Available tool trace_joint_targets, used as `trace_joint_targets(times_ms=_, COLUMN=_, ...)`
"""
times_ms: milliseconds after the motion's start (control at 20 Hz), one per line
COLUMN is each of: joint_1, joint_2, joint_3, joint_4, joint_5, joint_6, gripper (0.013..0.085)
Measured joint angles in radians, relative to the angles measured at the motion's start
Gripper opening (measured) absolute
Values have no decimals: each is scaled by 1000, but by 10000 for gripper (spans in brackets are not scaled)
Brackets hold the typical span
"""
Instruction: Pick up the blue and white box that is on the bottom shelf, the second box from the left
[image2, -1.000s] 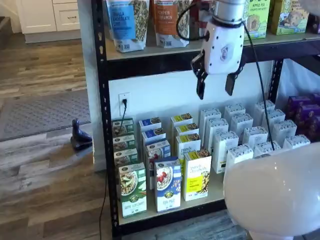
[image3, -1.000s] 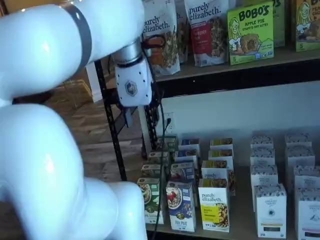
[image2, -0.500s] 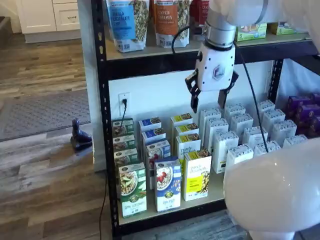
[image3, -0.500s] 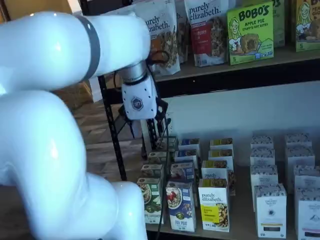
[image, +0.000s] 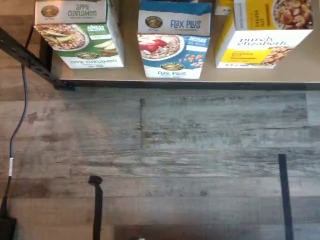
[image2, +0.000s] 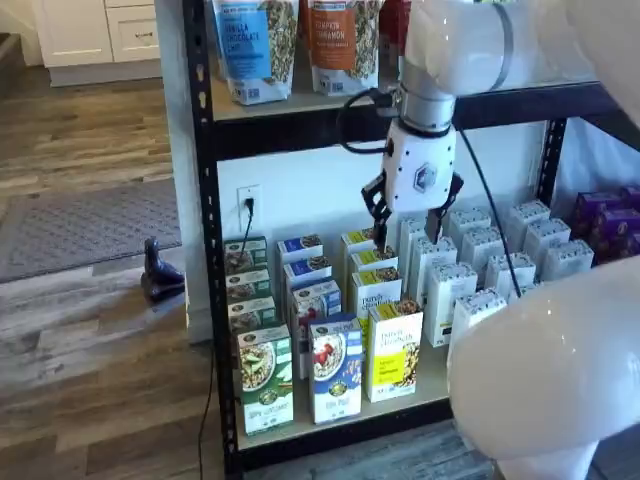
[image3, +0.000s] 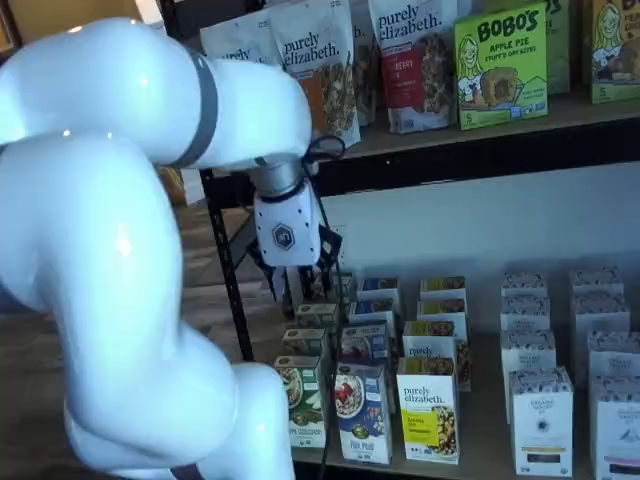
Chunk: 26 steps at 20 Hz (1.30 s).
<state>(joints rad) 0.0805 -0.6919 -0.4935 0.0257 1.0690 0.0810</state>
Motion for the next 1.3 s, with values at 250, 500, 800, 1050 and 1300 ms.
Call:
trace_joint_targets(times_ms=250, joint_1=11, joint_2=51, joint_3=34, joint_4=0, joint_5=-93, joint_6=9, gripper=850)
trace_joint_targets(times_ms=500, joint_1=20, joint_2=105, joint_3=70, joint_4=16, joint_5=-201, joint_6=4, gripper=850)
trace_joint_targets(times_ms=800, joint_1=75, joint_2=232, joint_3=85, joint_4=-17, joint_5=-331, joint_6=77, gripper=850)
trace_joint_targets(times_ms=1050, joint_1=112, joint_2=318, joint_3=89, joint_4=-49, joint_5=-438, joint_6=139, gripper=850)
trace_joint_targets(times_ms=1300, joint_1=137, joint_2=423, joint_3=66, joint_4=-94, joint_5=-523, joint_6=202, gripper=850)
